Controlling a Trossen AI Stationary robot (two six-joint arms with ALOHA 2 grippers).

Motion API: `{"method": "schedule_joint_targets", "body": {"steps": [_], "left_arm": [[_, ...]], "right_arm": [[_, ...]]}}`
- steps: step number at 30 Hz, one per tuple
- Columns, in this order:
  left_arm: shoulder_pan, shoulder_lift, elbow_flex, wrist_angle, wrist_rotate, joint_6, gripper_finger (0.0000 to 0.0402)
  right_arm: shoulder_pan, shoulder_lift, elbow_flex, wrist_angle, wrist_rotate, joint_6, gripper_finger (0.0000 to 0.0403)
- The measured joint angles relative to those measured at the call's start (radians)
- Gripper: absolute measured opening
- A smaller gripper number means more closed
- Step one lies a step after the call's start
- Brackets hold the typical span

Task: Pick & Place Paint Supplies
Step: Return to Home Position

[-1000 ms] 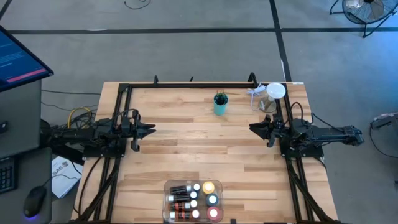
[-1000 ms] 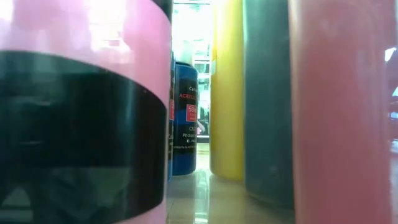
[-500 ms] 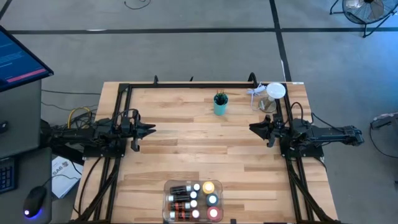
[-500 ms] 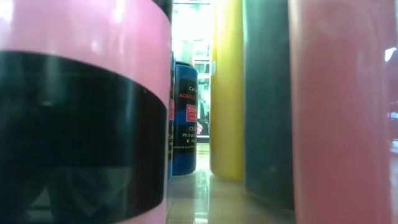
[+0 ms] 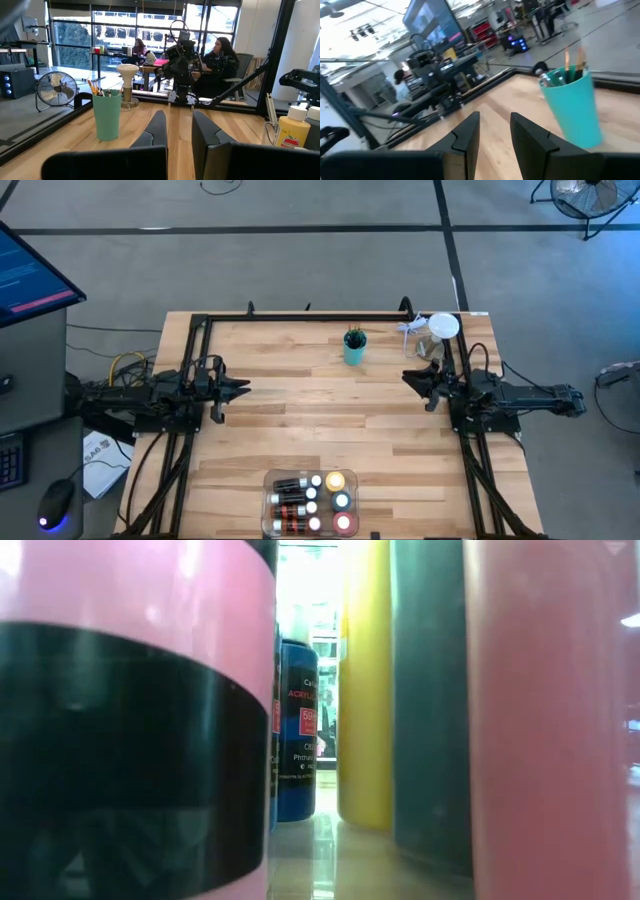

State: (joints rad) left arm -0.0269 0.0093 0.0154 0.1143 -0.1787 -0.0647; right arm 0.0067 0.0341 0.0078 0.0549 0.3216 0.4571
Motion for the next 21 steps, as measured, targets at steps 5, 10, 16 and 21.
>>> {"method": "schedule_joint_targets", "body": {"steps": [5,10,16,21], "left_arm": [[0.000,0.000,0.000,0.000,0.000,0.000,0.0002],[0.000,0.000,0.000,0.000,0.000,0.000,0.0002],[0.000,0.000,0.000,0.000,0.000,0.000,0.0002],[0.000,0.000,0.000,0.000,0.000,0.000,0.0002]], "right_arm": [[-0.010,0.000,0.000,0.000,-0.003,0.036,0.0103],[-0.036,0.000,0.000,0.006,0.007,-0.068,0.0103],[-0.037,0.001,0.000,-0.001,-0.016,-0.074,0.0103],[-0.017,0.006,0.000,-0.012,-0.101,-0.163,0.0103]]}}
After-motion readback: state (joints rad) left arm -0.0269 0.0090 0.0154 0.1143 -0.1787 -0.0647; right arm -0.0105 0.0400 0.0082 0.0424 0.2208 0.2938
